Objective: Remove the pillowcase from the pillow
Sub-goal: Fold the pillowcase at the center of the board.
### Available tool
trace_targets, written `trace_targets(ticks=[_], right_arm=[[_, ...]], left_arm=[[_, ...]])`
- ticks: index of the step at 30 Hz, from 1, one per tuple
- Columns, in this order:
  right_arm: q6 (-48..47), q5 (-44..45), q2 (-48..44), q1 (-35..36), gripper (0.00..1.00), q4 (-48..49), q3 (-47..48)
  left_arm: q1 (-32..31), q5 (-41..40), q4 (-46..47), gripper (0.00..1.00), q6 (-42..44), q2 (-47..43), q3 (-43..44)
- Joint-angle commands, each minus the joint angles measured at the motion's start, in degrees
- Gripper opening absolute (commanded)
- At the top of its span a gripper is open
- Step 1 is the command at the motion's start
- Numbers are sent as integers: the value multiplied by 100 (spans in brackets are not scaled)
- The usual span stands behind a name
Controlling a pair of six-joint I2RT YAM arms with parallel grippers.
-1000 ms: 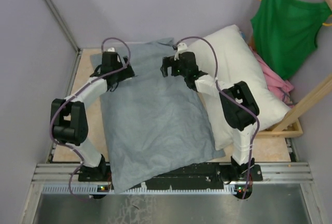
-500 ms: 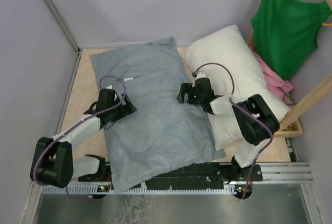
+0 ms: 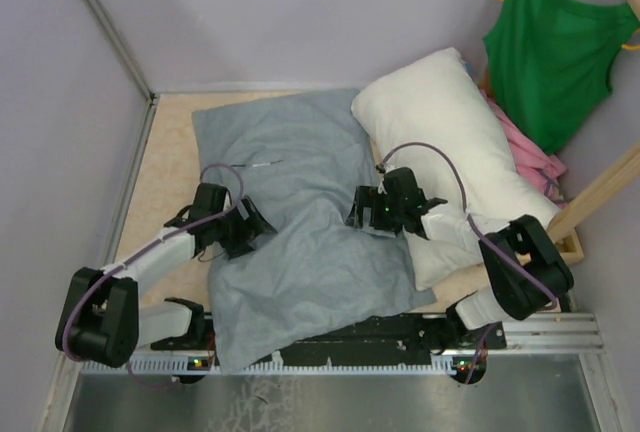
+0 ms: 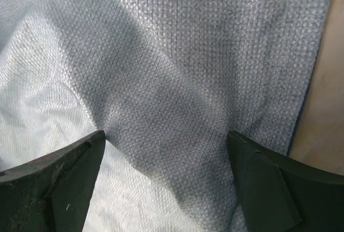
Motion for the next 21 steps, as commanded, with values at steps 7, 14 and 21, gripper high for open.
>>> trace_targets(ticks=[7, 14, 21], right_arm=[[-169, 935, -943, 592, 99, -2472, 832], [-672, 1872, 635, 308, 99, -1801, 3102], [-916, 2002, 2597, 84, 66, -2145, 4947]], left_arm=[[-331, -412, -2700, 96, 751, -207, 1285], [728, 767, -1463, 76, 1346, 1472, 2957], [936, -1089, -1637, 51, 1681, 3144, 4110]])
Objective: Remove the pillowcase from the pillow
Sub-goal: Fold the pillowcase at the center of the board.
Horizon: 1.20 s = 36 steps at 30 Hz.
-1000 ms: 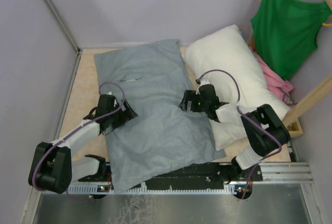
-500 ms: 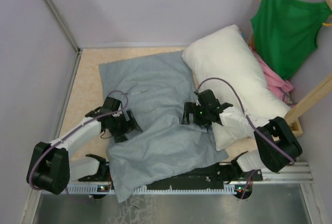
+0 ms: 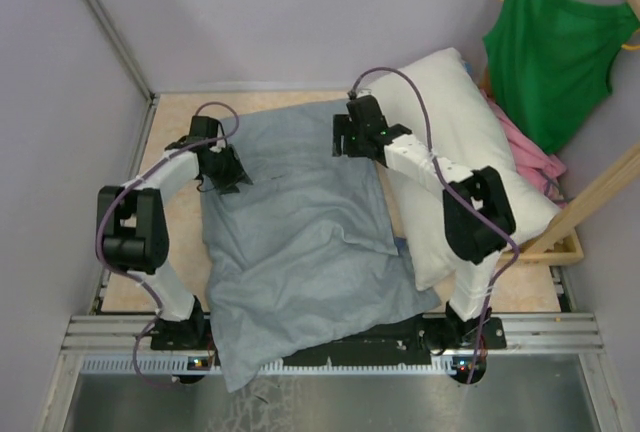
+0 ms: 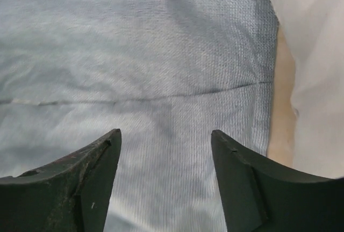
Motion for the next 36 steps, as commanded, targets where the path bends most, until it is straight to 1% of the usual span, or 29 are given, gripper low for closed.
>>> trace_targets(ticks=[1, 5, 6, 7, 8, 9, 10, 12, 14, 18, 22, 23, 25, 28, 31, 33, 34, 35, 36], right_arm=[[-254, 218, 810, -139, 59, -227, 584], [-244, 189, 978, -163, 33, -20, 271], [-229, 169, 973, -163, 30, 35, 129], [-204, 153, 932, -161, 27, 72, -23], [-184, 127, 901, -163, 24, 118, -189], [-179, 96, 854, -163, 22, 192, -376], [-178, 46, 803, -155, 17, 266, -583], [-169, -19, 730, -142, 7, 308, -962], [-172, -83, 634, -110, 0, 305, -1320], [-124, -178, 293, 107, 0, 215, -2064], [-61, -349, -127, 553, 0, -118, -2689], [-56, -402, -229, 710, 0, -259, -2820], [-67, -578, -434, 851, 0, -449, -3013], [-265, -975, -602, 891, 0, -680, -2987], [-463, -1094, -625, 894, 0, -1011, -2709], [-565, -1157, -699, 898, 0, -1155, -2511], [-639, -1219, -759, 886, 6, -1200, -2383], [-768, -1256, -804, 880, 15, -1245, -2195], [-885, -1214, -973, 843, 29, -1303, -1941]], left_arm=[[19, -923, -50, 50, 272, 550, 360], [21, -1071, 100, 40, 142, 617, 55], [17, -1058, 149, 37, 102, 563, -93], [18, -1034, 201, 32, 74, 482, -313], [18, -1014, 254, 24, 33, 393, -420], [8, -997, 302, 9, -20, 308, -673], [11, -968, 346, 2, -82, 218, -871], [-4, -835, 443, 1, -202, 95, -1259], [-95, -700, 481, 0, -340, 26, -1590], [-640, -892, 303, 0, -909, -110, -2101], [-1402, -1456, -339, 0, -2039, -409, -2477], [-1467, -1489, -458, 0, -2319, -561, -2599], [-1451, -1571, -695, 0, -2611, -814, -2807], [-1227, -1855, -1103, 0, -2810, -1158, -2750], [-491, -1806, -1255, 0, -2625, -1412, -2547], [28, -1721, -1141, 0, -2308, -1464, -2394], [275, -1676, -1017, 0, -2020, -1445, -2301], [496, -1714, -1024, 0, -1849, -1374, -2146], [669, -1730, -989, 0, -1590, -1257, -1958]])
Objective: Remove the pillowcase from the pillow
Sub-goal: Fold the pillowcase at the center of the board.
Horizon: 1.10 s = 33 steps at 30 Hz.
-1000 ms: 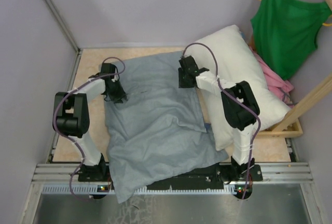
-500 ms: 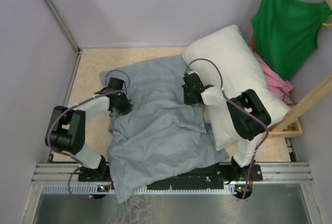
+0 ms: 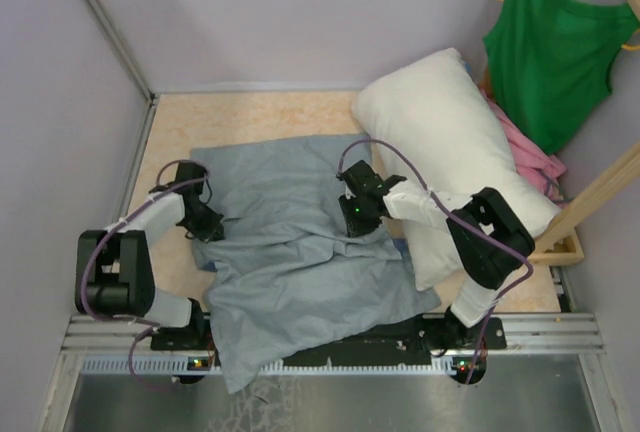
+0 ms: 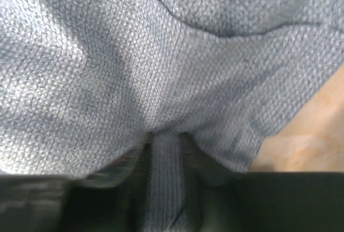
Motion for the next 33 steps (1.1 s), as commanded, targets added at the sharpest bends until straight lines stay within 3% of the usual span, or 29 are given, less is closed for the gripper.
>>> trace_targets(ticks=[1, 4, 6, 7, 8, 9, 10, 13, 16, 21, 25, 28, 33], right_arm=[[-535, -211, -458, -111, 42, -821, 965], [-1, -627, -690, -688, 71, -126, 1404], [498, -811, -634, -1125, 79, 567, 1562], [694, -812, -485, -1292, 80, 783, 1713], [795, -738, -306, -1440, 80, 916, 1911], [864, -611, 31, -1552, 80, 955, 2166], [881, -445, 312, -1650, 80, 946, 2412], [544, 201, 1243, -1740, 75, 588, 3334], [68, 657, 2174, -1740, 69, -250, 4454], [-60, 140, 2717, -1727, 51, -428, 5066], [52, -114, 2802, -1653, 55, -251, 4953], [23, 203, 2893, -1725, 63, -223, 4888], [31, 574, 2978, -2131, 67, -234, 4735]], left_arm=[[773, -321, -273, 0, 1015, 285, 591], [1041, 302, -9, 1, 2001, 636, 1287], [1109, 756, 297, 13, 2453, 753, 1602], [1114, 834, 416, 42, 2598, 767, 1752], [1118, 681, 518, 61, 2659, 774, 1876], [1128, 407, 665, 72, 2733, 776, 1968], [1156, 141, 842, 77, 2766, 814, 2040], [1387, -105, 1130, 79, 2974, 1231, 2489], [1402, -819, 513, 78, 3280, 2073, 3614], [1428, -1374, -39, 78, 3728, 3385, 5201], [1460, -1214, 277, 79, 4048, 3799, 5560], [1539, -916, 428, 79, 4246, 4079, 5620], [1560, -716, 432, 76, 4367, 4265, 5574]])
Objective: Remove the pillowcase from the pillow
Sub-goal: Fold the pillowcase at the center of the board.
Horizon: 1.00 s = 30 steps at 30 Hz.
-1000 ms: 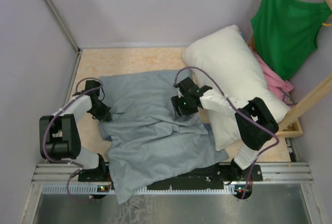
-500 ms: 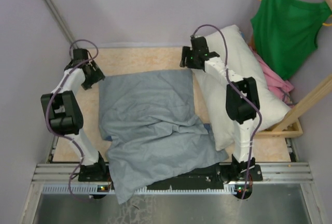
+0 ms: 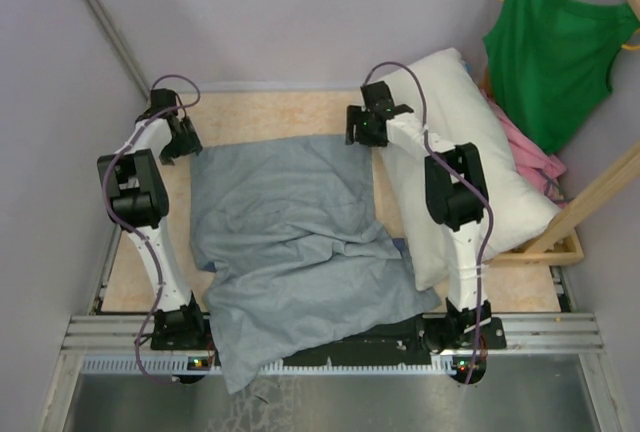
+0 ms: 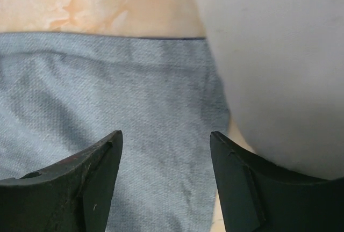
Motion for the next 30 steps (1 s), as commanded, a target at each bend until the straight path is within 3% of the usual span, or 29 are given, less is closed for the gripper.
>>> trace_targets(ticks=[1, 6, 13, 21, 24, 28, 30], right_arm=[[-56, 492, 45, -454, 67, 103, 4], [-98, 787, 134, -825, 71, 158, -62], [-419, 991, 350, -596, 76, 59, 204], [-701, 1568, 915, -292, 78, -405, 877], [-733, 1852, 1217, -258, 76, -714, 1274], [-737, 1864, 1608, -233, 65, -985, 1623], [-785, 1897, 1728, -152, 64, -1099, 1750]], left_arm=[[59, 178, 81, 74, 329, 113, 50], [40, 18, 225, 74, 556, 99, -169], [-203, -386, 343, 89, 759, 403, -139], [-310, 212, 722, 98, 636, -26, -434], [-315, 276, 954, 100, 628, -370, -670], [-315, 170, 879, 100, 667, -566, -615], [-315, 145, 822, 100, 687, -615, -541]])
